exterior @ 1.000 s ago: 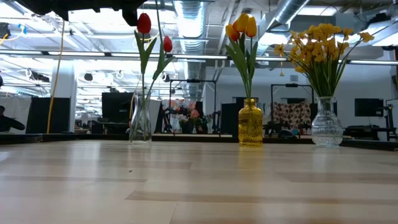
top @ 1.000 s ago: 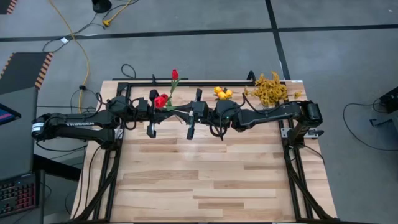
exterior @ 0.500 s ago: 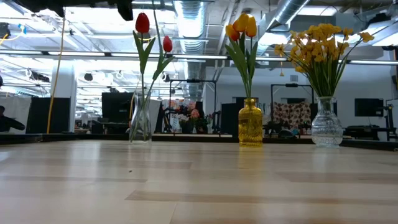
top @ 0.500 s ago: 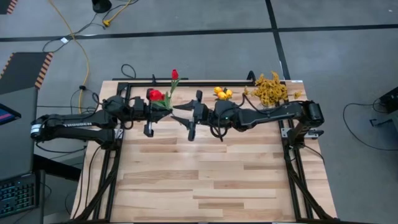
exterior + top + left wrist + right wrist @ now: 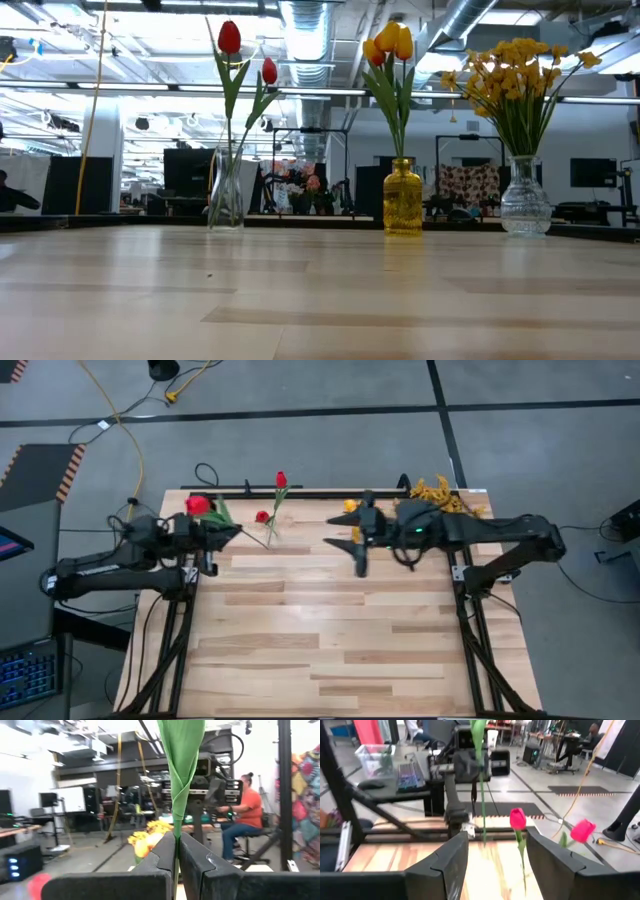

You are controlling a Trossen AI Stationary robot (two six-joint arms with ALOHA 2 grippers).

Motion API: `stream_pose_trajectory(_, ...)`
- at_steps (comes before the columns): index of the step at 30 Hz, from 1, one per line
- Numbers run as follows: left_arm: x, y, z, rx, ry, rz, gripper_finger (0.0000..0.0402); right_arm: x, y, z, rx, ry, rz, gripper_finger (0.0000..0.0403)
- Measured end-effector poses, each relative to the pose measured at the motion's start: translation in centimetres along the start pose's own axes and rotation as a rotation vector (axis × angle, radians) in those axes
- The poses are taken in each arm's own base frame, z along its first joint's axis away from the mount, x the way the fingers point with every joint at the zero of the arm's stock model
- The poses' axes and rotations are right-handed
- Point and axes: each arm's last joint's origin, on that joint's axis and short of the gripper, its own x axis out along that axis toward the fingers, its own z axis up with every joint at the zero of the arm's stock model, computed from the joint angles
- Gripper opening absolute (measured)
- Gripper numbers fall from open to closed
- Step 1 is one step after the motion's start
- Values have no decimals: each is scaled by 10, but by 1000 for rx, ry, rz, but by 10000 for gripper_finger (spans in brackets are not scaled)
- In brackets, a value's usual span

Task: Sort flowers into vase by color
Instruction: Put the red flower into the left transparent flower vase

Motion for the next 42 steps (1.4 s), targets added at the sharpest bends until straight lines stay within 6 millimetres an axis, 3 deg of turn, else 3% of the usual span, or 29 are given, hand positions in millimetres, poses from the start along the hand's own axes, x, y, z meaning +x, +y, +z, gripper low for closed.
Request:
stream_pose_trajectory(7,-32,4,4,57,48,199,0,-41,5,1,-12,32,55,224)
stream_pose_trajectory(13,-37,5,3,86,80,258,0,-50,9,-43,1,-6,68,224)
stream_pose_trajectory(25,-7,9,-14,134,185,285,0,-79,-6,-127,181,-142,16,223)
stream_pose_trajectory(33,5,26,-21,151,215,380,0,-106,-10,-164,198,-169,22,223)
stream_pose_trajectory(42,20,56,-37,89,252,376,0,-121,-11,-200,196,-160,23,223)
